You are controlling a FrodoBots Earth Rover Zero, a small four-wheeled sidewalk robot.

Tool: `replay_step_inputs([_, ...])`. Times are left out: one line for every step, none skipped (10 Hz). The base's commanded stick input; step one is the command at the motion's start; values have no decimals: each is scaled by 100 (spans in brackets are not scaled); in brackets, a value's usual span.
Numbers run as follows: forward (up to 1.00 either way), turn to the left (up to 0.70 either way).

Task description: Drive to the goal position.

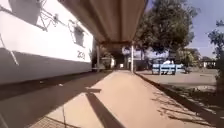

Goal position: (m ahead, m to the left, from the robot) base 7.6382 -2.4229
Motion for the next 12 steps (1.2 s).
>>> replay_step_inputs([85,0])
replay_step_inputs([85,0])
replay_step_inputs([85,0])
replay_step_inputs([85,0])
replay_step_inputs([85,0])
replay_step_inputs([85,0])
replay_step_inputs([85,0])
replay_step_inputs([85,0])
replay_step_inputs([85,0])
replay_step_inputs([85,0])
replay_step_inputs([85,0])
replay_step_inputs([85,0])
